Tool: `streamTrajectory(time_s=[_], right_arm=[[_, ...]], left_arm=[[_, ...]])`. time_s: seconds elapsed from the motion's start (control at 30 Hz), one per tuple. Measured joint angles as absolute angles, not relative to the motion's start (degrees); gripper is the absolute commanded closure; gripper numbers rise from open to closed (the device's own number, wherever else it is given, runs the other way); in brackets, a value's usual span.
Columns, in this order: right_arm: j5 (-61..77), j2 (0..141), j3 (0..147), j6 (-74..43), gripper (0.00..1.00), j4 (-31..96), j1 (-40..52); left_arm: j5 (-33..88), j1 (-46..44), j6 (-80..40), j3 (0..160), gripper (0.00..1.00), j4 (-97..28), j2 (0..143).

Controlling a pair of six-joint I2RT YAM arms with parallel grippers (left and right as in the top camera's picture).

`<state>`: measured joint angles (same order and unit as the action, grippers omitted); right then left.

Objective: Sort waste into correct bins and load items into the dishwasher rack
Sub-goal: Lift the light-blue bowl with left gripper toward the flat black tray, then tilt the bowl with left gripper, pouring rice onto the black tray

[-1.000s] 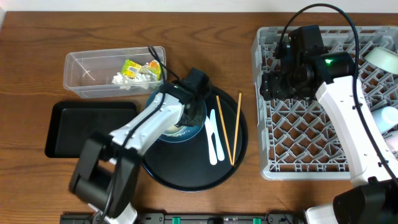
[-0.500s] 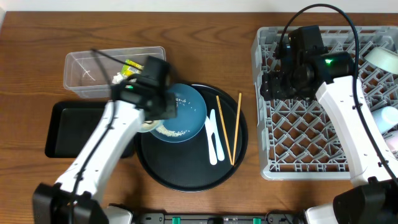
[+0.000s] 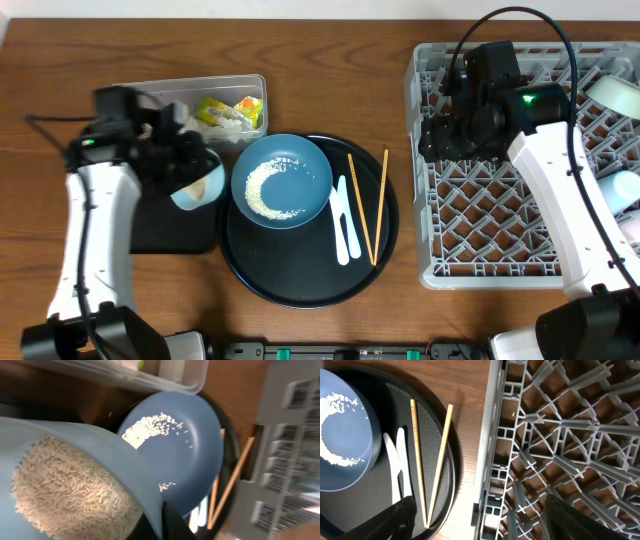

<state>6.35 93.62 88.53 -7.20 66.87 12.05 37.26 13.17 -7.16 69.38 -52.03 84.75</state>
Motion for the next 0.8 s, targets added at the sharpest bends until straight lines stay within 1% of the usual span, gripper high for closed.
streamTrajectory(time_s=[0.17,0.3,0.47,0.8], right_arm=[[6.33,93.62,88.53,-7.2,0.21,66.87,12.05],[6.35,93.62,88.53,-7.2,0.21,66.85,12.05],[6.33,93.62,88.53,-7.2,0.21,66.89,12.05],[6.33,93.62,88.53,-7.2,0.21,66.89,12.05]], left_arm=[[48.05,22.31,-1.65,68.49,0.94,-52.71,84.75],[55.77,27.4,1.54,67.83,0.94,-52.82,84.84],[63.86,31.24,3.7,67.83,0.94,-52.75,85.91],[75.29,36.12,4.58,66.32,0.94,-52.99,92.64]])
